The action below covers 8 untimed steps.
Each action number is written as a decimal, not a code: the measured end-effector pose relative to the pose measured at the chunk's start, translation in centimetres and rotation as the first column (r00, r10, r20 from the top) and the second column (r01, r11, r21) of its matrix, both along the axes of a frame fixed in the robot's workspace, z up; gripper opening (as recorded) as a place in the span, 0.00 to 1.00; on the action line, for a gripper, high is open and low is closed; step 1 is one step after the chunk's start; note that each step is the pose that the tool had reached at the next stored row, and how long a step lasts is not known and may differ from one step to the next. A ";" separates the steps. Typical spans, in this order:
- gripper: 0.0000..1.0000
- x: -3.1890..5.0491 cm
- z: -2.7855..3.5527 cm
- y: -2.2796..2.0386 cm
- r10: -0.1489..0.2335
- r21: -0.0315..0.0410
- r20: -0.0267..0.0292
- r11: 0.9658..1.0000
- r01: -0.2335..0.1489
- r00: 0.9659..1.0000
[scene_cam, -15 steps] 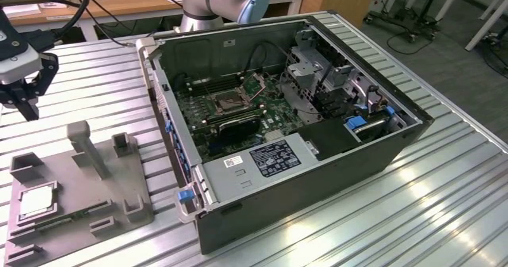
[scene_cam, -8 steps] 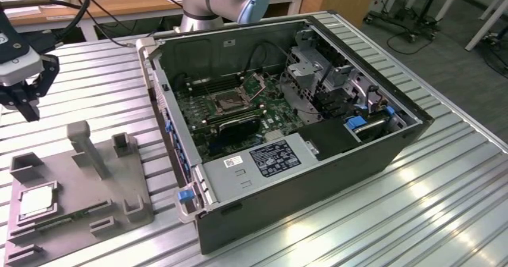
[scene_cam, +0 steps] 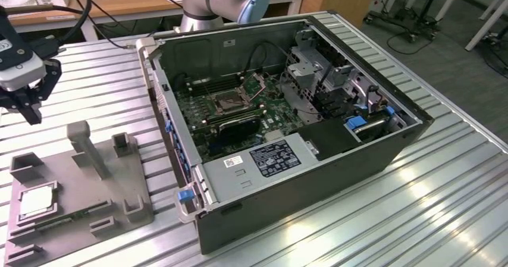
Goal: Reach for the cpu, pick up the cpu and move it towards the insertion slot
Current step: 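Reach for the cpu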
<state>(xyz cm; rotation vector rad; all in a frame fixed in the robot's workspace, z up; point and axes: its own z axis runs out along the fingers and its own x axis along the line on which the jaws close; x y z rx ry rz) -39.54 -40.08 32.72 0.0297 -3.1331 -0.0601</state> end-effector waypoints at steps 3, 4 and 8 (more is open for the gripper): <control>0.10 0.00 -0.27 0.00 0.000 0.000 -0.001 1.000 0.000 1.000; 0.10 0.00 -0.36 0.00 0.000 0.000 -0.002 1.000 0.000 1.000; 0.10 -0.08 -0.47 -0.01 0.000 0.000 -0.002 1.000 0.000 1.000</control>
